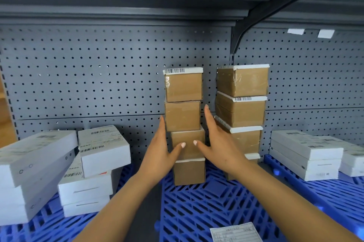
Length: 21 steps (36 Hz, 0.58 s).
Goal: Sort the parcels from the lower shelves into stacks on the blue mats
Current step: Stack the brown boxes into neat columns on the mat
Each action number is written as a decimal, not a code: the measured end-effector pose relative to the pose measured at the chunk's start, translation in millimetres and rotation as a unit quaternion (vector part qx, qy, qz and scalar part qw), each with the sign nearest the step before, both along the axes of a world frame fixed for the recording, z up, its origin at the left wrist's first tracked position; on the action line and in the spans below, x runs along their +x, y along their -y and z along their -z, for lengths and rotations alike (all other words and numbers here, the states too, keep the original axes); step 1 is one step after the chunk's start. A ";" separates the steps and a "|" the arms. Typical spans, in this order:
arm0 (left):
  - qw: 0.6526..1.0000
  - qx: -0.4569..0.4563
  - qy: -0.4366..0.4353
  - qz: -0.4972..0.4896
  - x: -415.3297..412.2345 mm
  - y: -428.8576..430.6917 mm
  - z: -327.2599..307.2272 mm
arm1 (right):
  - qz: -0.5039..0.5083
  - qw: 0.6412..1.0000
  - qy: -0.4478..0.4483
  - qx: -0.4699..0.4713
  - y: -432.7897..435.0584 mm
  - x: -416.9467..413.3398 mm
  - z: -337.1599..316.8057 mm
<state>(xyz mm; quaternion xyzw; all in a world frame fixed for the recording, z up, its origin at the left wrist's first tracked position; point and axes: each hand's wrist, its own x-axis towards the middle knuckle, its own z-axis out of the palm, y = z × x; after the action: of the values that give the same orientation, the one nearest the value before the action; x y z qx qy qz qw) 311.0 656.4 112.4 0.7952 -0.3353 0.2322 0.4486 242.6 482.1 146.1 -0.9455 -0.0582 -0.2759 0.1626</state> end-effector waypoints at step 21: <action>0.998 0.016 -0.046 0.034 6.3 7.6 4.3 | -0.045 0.998 0.012 0.046 7.0 4.2 4.4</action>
<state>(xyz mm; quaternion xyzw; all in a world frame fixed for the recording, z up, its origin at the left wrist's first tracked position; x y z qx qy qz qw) 317.3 648.8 108.1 0.8001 -0.3448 0.1742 0.4588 246.8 475.1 141.7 -0.9303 -0.0895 -0.2817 0.2173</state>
